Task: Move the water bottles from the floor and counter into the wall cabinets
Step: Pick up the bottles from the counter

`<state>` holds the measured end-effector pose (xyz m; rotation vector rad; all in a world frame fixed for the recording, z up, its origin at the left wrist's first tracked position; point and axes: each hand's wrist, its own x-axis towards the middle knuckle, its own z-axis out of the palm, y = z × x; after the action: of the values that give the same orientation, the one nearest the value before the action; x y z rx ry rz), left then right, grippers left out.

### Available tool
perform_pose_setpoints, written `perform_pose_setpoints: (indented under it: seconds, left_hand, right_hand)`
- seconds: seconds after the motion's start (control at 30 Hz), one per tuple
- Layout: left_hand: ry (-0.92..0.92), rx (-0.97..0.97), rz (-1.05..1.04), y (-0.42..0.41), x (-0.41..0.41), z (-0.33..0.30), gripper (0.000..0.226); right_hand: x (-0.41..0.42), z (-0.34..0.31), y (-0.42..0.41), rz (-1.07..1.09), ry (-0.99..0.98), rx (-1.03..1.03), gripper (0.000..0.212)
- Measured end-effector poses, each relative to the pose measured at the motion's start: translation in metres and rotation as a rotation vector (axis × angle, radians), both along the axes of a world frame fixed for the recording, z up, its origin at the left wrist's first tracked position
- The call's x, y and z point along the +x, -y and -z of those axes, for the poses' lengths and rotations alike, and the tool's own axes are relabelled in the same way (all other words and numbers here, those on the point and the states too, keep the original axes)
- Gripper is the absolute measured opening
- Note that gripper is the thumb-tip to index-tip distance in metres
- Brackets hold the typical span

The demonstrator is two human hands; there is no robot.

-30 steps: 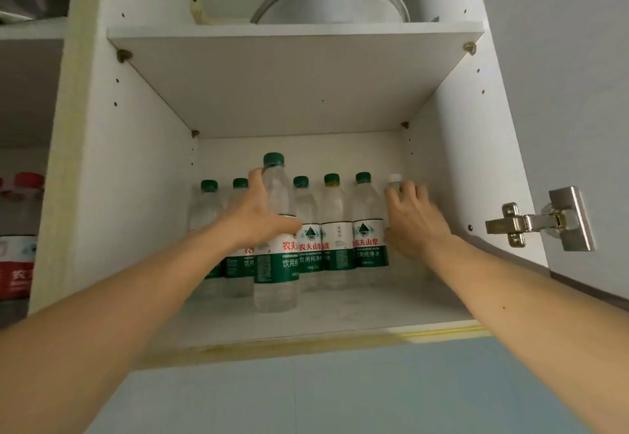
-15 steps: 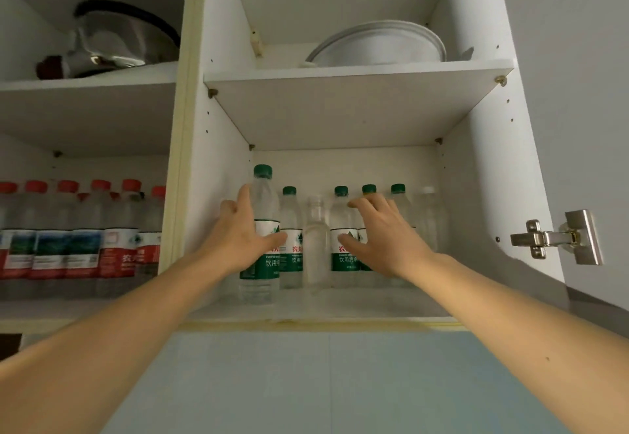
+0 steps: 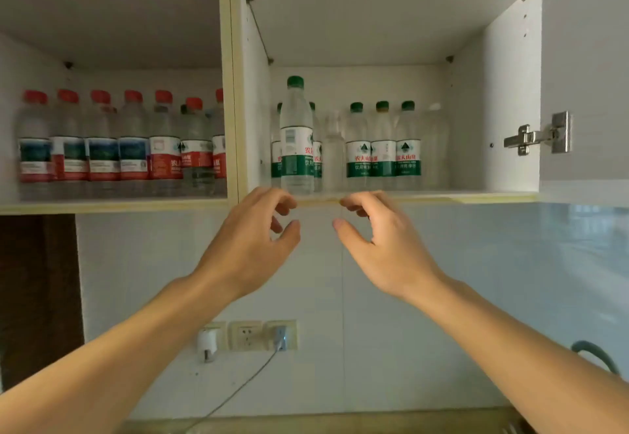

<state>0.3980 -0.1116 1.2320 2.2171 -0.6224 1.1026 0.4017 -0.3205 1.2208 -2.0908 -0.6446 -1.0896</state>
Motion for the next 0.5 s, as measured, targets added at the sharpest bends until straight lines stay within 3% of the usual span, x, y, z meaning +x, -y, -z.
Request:
perform_pose_setpoints:
  seconds: [0.27, 0.5]
  left_hand:
    - [-0.372, -0.154, 0.044, -0.018, -0.026, 0.141, 0.012]
    - [-0.727, -0.189, 0.033, -0.009, -0.043, 0.27, 0.024]
  right_hand:
    - [-0.042, 0.153, -0.004, 0.037, -0.432, 0.066, 0.021]
    - [-0.063, 0.271, 0.006, 0.109, -0.683, 0.092, 0.021]
